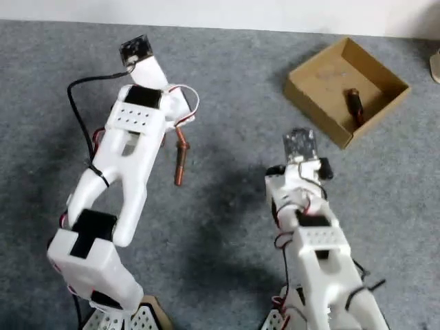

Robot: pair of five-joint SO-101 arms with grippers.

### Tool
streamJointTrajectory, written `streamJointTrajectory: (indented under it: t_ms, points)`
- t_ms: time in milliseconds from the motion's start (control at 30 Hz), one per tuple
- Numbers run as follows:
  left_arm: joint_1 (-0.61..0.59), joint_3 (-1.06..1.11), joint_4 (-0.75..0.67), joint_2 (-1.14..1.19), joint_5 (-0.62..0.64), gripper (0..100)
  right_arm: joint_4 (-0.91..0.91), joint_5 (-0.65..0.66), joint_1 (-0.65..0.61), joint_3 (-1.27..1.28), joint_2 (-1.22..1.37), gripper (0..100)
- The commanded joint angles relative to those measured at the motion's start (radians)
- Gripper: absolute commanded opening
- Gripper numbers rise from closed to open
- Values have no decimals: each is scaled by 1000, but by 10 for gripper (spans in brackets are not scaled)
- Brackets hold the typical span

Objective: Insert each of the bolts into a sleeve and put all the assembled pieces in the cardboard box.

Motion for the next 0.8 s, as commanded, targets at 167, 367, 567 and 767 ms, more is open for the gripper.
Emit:
streamJointTrajectory:
  t_ms: [167,367,567,767]
  points:
    - [48,-12,-49,-176,-127,5,-33,54,-27,154,-380,4]
    - [85,-12,-52,-294,-232,5,-35,160,-104,294,-619,4]
    - [165,16,-51,-369,-292,5,-33,160,-117,441,-932,4]
    - [216,213,-172,-380,-293,5,166,158,-117,484,-1142,4]
